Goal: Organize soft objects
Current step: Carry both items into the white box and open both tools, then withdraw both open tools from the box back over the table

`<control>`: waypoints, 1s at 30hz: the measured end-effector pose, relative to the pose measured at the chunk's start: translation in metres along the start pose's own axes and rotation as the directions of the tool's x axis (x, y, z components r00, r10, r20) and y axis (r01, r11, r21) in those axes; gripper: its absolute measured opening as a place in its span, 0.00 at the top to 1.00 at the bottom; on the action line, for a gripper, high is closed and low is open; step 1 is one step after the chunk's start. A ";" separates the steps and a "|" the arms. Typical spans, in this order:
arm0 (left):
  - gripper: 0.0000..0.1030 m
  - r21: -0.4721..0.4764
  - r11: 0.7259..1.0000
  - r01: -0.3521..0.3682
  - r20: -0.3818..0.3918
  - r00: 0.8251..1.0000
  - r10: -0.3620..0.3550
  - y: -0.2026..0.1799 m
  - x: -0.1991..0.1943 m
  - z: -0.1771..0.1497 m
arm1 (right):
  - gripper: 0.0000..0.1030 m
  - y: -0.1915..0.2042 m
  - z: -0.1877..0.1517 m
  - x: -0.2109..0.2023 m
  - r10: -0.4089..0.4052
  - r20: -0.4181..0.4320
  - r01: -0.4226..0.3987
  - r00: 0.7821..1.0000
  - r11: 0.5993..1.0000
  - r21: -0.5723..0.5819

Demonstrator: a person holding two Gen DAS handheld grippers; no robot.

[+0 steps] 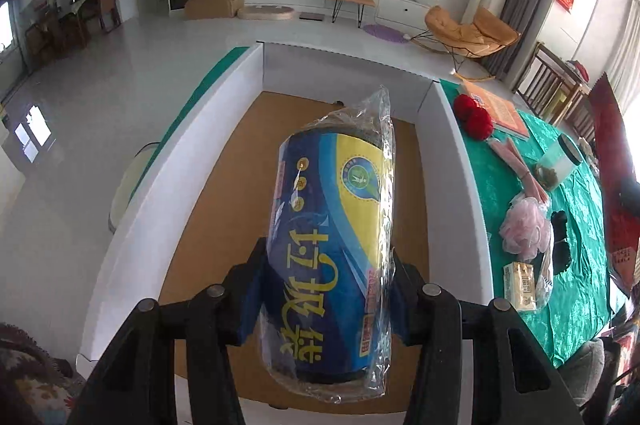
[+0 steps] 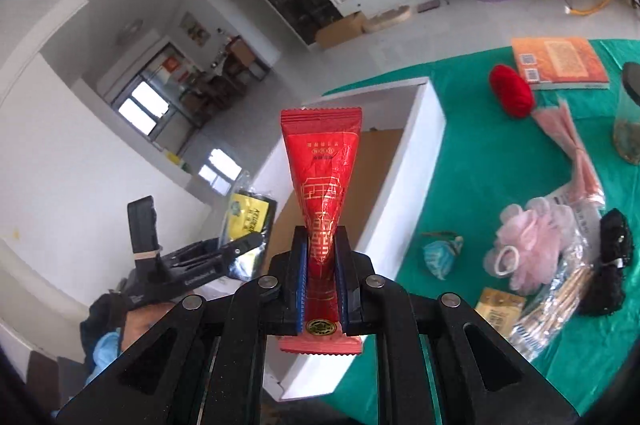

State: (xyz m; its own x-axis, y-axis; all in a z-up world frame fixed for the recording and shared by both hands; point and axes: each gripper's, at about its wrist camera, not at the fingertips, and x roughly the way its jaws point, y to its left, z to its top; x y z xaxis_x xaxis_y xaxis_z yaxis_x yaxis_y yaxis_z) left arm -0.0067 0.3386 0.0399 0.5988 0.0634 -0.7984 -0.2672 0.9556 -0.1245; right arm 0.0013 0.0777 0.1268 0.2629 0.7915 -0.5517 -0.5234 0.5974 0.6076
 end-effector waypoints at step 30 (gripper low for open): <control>0.04 0.361 0.880 0.309 -0.085 0.950 -0.300 -0.258 0.044 -0.095 | 0.26 -0.286 -0.082 -0.075 -0.516 0.156 0.451 0.843 0.834 0.319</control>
State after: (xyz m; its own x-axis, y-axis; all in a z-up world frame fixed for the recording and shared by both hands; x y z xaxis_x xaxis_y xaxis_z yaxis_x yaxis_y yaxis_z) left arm 0.0168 0.0680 -0.0188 0.5851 -0.2504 -0.7713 0.2230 0.9641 -0.1438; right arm 0.0646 -0.1630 -0.0530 0.6178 0.3791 -0.6889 -0.0592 0.8961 0.4400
